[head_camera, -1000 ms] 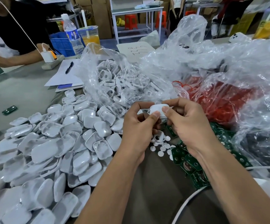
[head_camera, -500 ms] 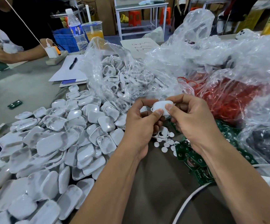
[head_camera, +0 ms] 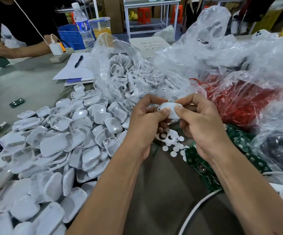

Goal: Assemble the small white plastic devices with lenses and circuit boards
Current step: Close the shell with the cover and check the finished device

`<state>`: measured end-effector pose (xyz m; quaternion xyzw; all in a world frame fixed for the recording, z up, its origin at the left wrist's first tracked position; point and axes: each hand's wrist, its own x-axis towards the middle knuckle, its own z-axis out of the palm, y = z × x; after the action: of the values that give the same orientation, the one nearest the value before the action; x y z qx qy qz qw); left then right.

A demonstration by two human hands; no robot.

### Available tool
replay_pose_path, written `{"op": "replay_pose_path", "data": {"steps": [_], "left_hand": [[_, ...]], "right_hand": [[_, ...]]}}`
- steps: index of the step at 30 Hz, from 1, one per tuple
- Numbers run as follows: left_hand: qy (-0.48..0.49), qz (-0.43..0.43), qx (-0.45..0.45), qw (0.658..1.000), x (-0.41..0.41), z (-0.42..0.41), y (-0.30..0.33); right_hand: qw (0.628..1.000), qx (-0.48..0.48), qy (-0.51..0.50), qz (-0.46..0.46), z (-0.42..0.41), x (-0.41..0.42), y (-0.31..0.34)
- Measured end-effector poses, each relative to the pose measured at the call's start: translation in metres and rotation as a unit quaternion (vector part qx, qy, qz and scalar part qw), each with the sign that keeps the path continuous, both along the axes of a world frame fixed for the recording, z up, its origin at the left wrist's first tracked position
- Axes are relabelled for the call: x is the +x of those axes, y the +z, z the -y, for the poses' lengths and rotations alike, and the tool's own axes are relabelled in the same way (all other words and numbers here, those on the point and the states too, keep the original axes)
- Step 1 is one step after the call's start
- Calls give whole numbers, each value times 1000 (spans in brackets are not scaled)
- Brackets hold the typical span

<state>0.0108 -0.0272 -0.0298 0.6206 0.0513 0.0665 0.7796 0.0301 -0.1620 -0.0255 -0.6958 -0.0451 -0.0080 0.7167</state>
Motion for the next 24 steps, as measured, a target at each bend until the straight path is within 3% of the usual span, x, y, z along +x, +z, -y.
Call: {"op": "replay_pose_path", "data": {"steps": [4,7,11,18,24], "left_hand": [[-17,32,-97,995,2,-11,7],[-31,69,-83,994,0,-8,8],[4,52,-46,998,-1,0,6],[58,32,-33,997,3,-1,4],[3,-19,-84,996,1,2,3]], "right_hand": [[966,197,131,-109,2,-1,7],[936,261,166,-168,6,-1,10],[936,237,185,-186,2,-6,10],[993,73,84,-45,-4,-8,7],[994,90,63,10,-5,-9,9]]}}
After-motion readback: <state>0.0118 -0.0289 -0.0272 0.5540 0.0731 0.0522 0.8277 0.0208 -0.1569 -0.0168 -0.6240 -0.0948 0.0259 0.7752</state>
